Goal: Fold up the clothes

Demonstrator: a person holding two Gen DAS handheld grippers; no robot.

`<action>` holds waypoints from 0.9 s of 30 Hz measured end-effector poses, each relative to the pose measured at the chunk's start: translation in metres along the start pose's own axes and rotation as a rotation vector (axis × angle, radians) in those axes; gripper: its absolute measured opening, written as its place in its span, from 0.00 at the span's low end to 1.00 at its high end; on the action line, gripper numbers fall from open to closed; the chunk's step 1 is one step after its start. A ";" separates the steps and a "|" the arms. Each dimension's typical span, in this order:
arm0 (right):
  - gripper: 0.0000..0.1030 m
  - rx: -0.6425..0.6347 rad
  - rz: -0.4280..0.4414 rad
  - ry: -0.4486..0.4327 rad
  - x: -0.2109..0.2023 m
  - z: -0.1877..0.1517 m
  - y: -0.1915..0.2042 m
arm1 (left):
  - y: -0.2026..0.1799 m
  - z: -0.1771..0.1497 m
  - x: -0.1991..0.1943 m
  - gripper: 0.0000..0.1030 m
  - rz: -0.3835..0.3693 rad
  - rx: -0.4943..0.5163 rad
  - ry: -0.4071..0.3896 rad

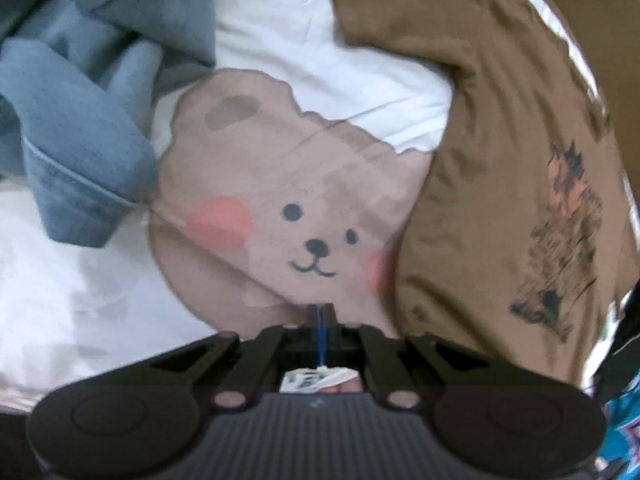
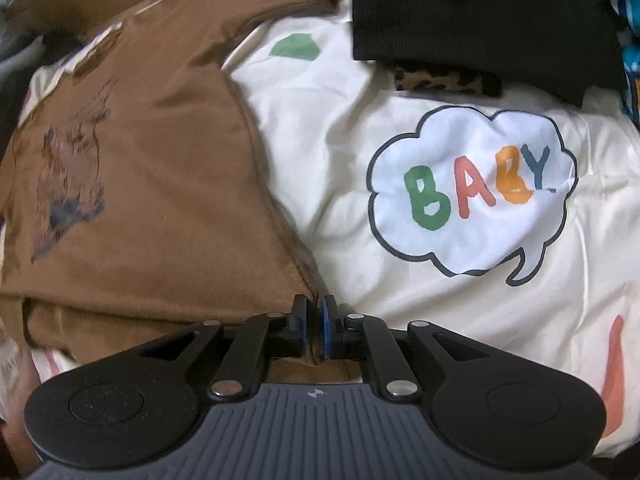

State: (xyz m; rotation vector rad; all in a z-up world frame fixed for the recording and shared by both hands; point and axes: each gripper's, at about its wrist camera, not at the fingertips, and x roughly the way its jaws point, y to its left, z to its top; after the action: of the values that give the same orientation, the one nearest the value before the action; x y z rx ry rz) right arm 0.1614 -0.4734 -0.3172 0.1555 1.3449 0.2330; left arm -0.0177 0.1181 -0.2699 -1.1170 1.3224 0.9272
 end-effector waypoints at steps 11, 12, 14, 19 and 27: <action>0.42 0.036 -0.005 0.014 0.003 -0.007 -0.007 | -0.018 -0.003 0.009 0.30 -0.124 -0.092 0.015; 0.42 0.037 0.000 0.017 0.004 -0.008 -0.007 | -0.019 -0.004 0.012 0.30 -0.121 -0.095 0.018; 0.43 0.041 0.006 0.021 0.006 -0.009 -0.006 | -0.021 -0.007 0.019 0.30 -0.116 -0.102 0.024; 0.49 0.032 0.024 0.016 0.009 -0.009 -0.005 | -0.025 -0.014 0.035 0.30 -0.106 -0.122 0.037; 0.61 -0.002 0.042 0.024 0.019 -0.012 -0.004 | -0.041 -0.013 0.016 0.04 -0.091 -0.014 0.038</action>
State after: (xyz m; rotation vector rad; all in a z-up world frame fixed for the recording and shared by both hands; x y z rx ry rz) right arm 0.1539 -0.4730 -0.3386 0.1797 1.3659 0.2718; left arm 0.0193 0.0940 -0.2812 -1.2012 1.2867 0.8536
